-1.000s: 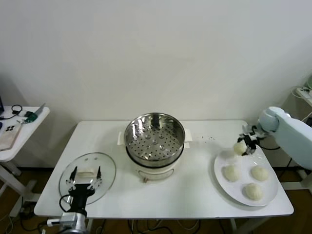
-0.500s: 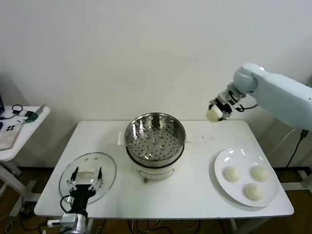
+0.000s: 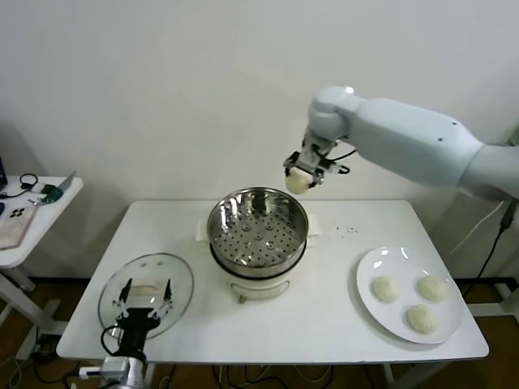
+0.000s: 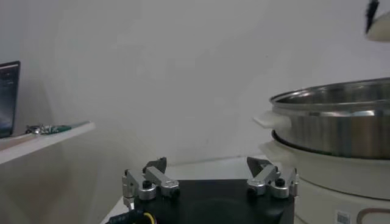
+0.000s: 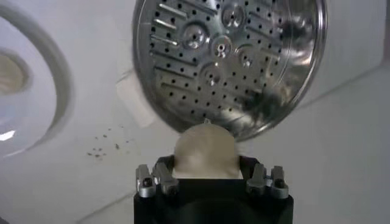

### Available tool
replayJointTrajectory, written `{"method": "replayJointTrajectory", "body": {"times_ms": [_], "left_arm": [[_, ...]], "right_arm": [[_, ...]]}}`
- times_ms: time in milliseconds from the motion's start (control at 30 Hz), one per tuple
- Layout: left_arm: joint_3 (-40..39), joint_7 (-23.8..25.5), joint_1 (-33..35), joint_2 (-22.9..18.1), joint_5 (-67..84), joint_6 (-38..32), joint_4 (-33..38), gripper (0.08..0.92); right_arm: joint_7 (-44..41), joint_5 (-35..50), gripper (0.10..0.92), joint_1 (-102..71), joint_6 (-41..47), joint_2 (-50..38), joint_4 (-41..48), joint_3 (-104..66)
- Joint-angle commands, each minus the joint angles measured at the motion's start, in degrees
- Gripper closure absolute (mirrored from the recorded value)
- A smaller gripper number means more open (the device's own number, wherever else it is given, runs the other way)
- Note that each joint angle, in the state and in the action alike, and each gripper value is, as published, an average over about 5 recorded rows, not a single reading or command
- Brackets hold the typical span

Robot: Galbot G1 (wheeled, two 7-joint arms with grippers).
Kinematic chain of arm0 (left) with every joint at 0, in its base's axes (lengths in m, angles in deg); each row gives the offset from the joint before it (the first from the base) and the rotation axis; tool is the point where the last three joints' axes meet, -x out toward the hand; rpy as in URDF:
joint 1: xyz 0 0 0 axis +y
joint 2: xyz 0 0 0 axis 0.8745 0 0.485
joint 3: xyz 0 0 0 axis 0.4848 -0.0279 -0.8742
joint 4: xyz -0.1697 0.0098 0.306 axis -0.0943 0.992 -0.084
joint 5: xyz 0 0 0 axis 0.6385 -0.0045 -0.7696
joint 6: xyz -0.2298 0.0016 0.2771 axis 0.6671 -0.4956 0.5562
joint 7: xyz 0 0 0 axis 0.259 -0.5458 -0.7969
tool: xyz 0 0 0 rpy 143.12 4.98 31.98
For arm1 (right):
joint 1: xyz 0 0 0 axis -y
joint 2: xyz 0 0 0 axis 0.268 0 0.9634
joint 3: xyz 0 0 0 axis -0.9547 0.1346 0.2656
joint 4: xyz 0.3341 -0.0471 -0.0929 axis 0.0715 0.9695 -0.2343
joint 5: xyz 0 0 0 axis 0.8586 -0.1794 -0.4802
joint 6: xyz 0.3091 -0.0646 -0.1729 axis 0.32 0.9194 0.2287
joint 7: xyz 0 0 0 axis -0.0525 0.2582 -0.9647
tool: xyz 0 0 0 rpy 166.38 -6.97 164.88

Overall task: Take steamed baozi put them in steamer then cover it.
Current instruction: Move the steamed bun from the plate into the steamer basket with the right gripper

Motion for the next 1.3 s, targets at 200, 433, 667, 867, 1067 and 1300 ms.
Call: {"method": "replayJointTrajectory", "body": {"times_ms": [200, 433, 667, 867, 1067, 1300], "left_arm": [[0.0, 0.1, -0.2, 0.3, 0.1, 0.1, -0.2, 0.177], [-0.2, 0.1, -0.5, 0.4, 0.1, 0.0, -0.4, 0.177], [-0.1, 0.1, -0.7, 0.5, 0.2, 0.1, -0.7, 0.177], [-0.1, -0.1, -0.8, 0.3, 0.2, 0.1, -1.0, 0.177], [-0.1, -0.2, -0.8, 0.3, 0.2, 0.3, -0.9, 0.177], [0.0, -0.3, -0.9, 0.2, 0.2, 0.3, -0.7, 0.177]], "right_arm": [[-0.2, -7.3, 0.324, -7.6, -4.0, 11.5, 7.7, 0.7], [0.0, -10.6, 0.321, -10.2, -5.6, 13.1, 12.5, 0.1], [0.4, -12.4, 0.321, -11.8, -7.0, 14.6, 16.5, -1.1], [0.6, -12.8, 0.314, -12.7, -7.1, 15.1, 17.5, -1.2], [1.2, -12.6, 0.255, -13.0, -7.8, 14.9, 17.2, -1.5], [-0.1, -12.6, 0.203, -10.5, -9.7, 12.6, 13.4, -3.3]]}}
